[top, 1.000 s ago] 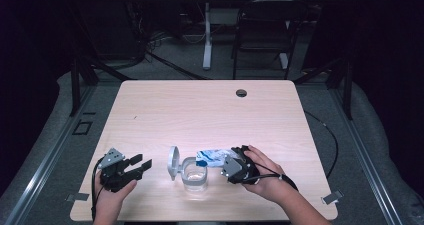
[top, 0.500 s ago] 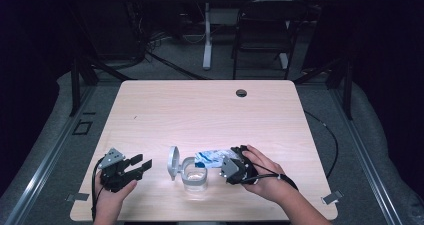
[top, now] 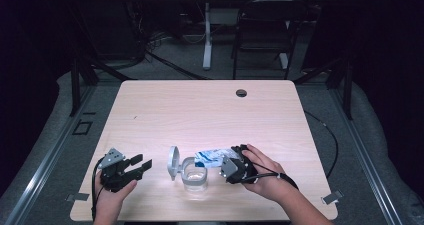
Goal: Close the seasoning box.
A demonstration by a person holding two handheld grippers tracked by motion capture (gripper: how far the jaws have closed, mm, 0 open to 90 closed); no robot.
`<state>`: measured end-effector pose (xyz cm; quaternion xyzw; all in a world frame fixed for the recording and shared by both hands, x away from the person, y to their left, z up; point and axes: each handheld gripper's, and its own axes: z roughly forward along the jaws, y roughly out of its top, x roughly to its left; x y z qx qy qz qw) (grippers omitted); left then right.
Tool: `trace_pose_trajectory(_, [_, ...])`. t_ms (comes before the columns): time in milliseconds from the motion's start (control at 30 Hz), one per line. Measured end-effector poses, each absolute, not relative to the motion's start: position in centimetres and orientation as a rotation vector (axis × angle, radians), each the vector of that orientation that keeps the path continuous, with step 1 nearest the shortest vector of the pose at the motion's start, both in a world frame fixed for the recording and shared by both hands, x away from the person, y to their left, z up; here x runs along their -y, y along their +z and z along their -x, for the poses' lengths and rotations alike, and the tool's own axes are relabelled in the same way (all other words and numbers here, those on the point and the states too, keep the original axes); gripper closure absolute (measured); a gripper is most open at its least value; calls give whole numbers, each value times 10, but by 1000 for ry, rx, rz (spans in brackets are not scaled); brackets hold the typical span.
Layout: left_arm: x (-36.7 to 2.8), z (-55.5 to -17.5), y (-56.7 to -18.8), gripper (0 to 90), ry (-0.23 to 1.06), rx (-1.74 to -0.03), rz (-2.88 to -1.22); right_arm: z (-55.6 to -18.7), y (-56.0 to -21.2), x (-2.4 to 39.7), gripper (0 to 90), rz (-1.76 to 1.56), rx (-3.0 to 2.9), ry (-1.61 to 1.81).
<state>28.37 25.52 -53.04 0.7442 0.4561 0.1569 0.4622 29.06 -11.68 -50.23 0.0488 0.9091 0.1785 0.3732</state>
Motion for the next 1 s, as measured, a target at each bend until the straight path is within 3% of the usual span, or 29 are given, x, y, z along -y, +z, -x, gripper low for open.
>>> trace_pose_trajectory(1000, [-254, -284, -532, 496, 394, -1130, -1834, -290, -499, 114, 442, -57, -2298, 340])
